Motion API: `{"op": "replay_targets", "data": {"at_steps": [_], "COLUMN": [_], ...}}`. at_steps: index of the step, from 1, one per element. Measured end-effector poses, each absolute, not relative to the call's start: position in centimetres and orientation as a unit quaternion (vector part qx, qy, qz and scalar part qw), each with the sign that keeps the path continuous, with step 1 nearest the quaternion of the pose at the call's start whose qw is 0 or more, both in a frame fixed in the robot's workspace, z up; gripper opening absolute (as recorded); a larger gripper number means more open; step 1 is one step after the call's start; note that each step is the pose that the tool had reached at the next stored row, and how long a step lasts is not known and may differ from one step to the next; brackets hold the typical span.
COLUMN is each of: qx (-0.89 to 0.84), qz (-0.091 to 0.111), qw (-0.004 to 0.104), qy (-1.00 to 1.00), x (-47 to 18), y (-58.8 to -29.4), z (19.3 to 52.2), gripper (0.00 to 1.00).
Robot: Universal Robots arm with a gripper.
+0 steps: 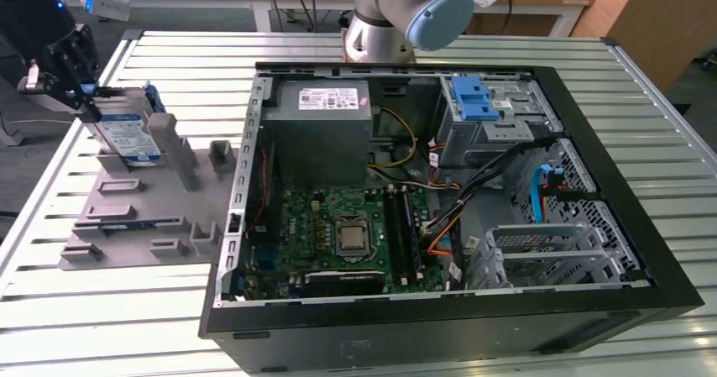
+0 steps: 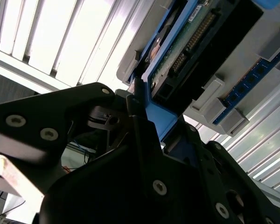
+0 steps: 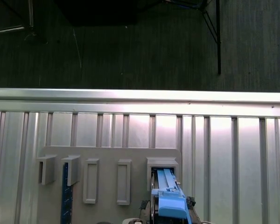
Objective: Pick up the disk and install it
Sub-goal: 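Pick up the disk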
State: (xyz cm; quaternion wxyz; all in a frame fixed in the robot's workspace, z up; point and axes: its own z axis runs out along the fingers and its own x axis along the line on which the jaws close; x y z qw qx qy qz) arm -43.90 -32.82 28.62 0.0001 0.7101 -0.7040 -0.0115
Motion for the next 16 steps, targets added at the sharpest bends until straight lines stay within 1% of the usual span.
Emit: {"op": "replay_targets", "data": {"at_steps": [8, 16], "qx": [0.710, 0.710], "qz": [-0.011, -0.012], "qw": [0.000, 0.000], "qy": [-0.704, -0.704], "x": [-43.90, -43.90], "y": [-32.82, -32.82], "z": [28.67, 29.44], "gripper": [0.36, 0.36]}}
